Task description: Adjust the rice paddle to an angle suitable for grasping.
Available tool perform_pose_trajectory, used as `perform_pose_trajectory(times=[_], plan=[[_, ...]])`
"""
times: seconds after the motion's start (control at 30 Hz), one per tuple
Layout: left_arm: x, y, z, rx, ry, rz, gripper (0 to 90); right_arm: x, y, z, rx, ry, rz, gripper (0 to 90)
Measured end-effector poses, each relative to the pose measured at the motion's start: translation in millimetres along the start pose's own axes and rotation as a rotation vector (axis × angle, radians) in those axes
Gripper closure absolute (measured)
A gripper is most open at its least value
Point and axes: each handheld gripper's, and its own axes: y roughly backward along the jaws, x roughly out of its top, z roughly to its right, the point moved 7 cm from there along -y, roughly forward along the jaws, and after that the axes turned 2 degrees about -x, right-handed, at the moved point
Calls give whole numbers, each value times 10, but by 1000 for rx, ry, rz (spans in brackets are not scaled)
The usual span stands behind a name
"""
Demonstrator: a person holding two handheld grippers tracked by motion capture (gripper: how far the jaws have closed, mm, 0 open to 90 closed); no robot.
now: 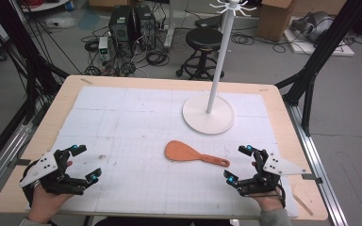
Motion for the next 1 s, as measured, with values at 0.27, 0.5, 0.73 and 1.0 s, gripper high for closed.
perform_pose_trajectory(times=[0.27,0.5,0.73,1.0], plan=[[-23,54,9,14,6,-10,18,30,-65,86,-70,-46,3,6],[-47,75,21,20,8,-23,18,14,-162,144,-100,-63,-33,122],[-62,50,19,16,10,-33,18,-8,-192,108,-39,-56,-62,494],[-93,-17,54,-8,4,-60,17,-68,-279,71,-39,-12,-130,888]])
